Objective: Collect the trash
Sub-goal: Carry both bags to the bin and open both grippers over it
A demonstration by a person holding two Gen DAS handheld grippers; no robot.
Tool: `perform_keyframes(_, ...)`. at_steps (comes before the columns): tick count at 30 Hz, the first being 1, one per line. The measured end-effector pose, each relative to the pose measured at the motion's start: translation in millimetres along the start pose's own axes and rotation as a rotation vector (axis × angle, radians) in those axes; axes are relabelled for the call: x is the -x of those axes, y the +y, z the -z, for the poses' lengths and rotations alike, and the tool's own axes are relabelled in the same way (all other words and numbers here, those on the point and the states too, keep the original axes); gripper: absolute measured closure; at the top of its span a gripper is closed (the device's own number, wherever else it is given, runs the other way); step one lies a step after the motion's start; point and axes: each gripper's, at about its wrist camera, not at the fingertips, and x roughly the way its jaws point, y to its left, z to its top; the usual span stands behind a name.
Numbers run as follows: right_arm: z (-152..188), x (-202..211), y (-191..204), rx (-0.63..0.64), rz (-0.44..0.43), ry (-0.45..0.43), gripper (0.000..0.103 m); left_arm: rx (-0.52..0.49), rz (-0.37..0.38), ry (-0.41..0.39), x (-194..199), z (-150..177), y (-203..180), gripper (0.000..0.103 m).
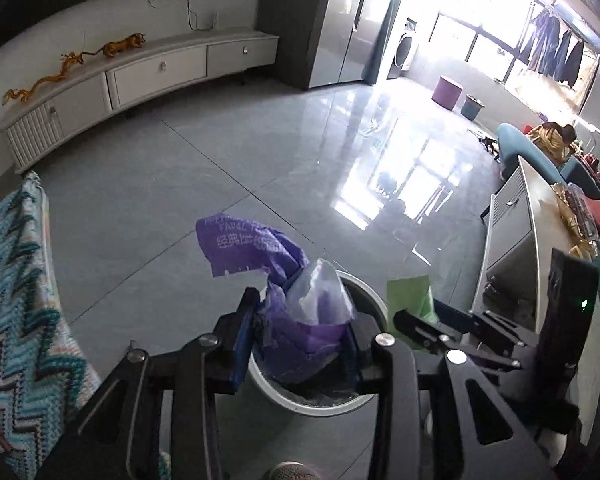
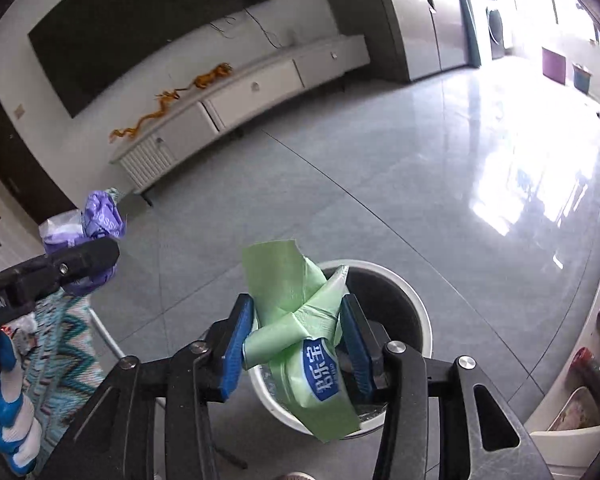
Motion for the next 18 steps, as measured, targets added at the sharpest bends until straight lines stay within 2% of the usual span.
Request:
perform_keyframes(2, -1, -13, -12, -0.024, 0.021, 0.016, 0.040, 0.016, 0.030, 0.016, -14, -6, -3, 0.049)
perform_keyframes(4, 0, -20, -19, -0.042, 0.036, 0.028, 0.038, 0.030, 0.050, 0.018, -22, -9, -3, 0.038)
perform_keyframes(7, 4, -23, -24, -0.060, 0.051, 0.040, 0.037, 0.046, 0.072, 0.024, -25, -12, -5, 0.036)
perform_keyframes(9, 6, -21, -26, -0.068, 0.053, 0.038, 0.037, 0.039, 0.060, 0.009, -17, -10, -5, 0.036)
perform_keyframes(16, -1, 3, -5, -0.048, 0.047, -0.018, 0.037, 0.050, -0.108, -0.126, 42, -9, 6, 0.036)
perform_keyframes(18, -4, 15, 4, -0.031, 0.037, -0.045, 0.037, 0.067, -0.163, -0.177, 68, -7, 15, 0.032)
